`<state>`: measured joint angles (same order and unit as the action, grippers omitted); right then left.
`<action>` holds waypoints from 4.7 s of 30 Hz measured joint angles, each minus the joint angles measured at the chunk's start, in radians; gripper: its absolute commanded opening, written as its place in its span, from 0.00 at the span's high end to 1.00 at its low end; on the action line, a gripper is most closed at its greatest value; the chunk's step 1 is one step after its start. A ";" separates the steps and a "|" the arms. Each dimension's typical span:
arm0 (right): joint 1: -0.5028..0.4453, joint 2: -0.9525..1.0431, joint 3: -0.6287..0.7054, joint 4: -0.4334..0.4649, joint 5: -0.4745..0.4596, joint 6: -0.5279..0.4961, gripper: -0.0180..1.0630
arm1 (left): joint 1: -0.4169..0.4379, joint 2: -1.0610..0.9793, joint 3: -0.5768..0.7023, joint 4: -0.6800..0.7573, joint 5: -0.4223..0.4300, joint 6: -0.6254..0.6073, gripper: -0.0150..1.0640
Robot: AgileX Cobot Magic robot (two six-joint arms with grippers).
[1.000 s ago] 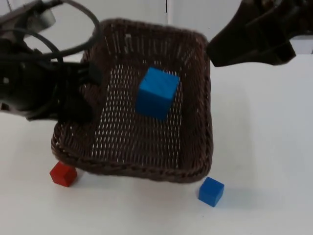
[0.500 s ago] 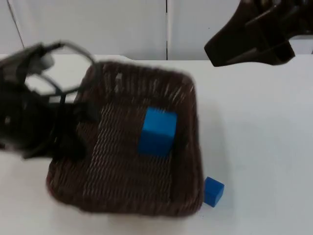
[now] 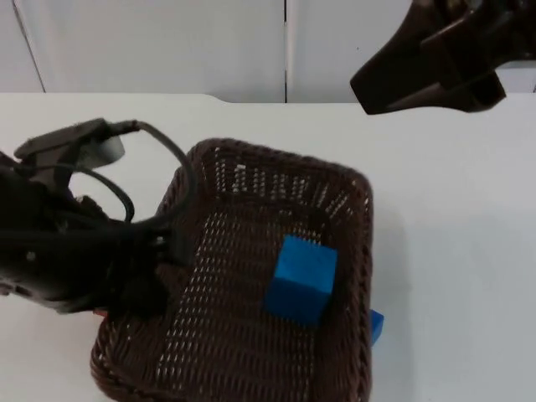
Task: Pick up the basket with the left hand and place the largest block into the basket with the right hand.
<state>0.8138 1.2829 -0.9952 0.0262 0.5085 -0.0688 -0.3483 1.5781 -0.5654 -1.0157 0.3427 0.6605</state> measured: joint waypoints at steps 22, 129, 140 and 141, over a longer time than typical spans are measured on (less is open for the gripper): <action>0.000 0.000 0.000 0.000 0.000 0.000 0.34 | 0.000 0.040 0.032 -0.022 -0.078 0.017 0.53; 0.000 -1.279 0.473 -0.026 0.572 0.094 0.34 | 0.000 -1.538 0.034 0.955 0.682 -0.593 0.29; 0.000 -1.279 0.473 -0.026 0.574 0.094 0.34 | 0.000 -1.542 0.034 0.977 0.723 -0.640 0.29; 0.000 -1.279 0.473 -0.026 0.574 0.094 0.34 | 0.000 -1.542 0.038 0.978 0.723 -0.647 0.29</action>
<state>0.8138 0.0042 -0.5218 0.0000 1.0826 0.0247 -0.3483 0.0358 -0.5277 -0.0374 1.0654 0.0131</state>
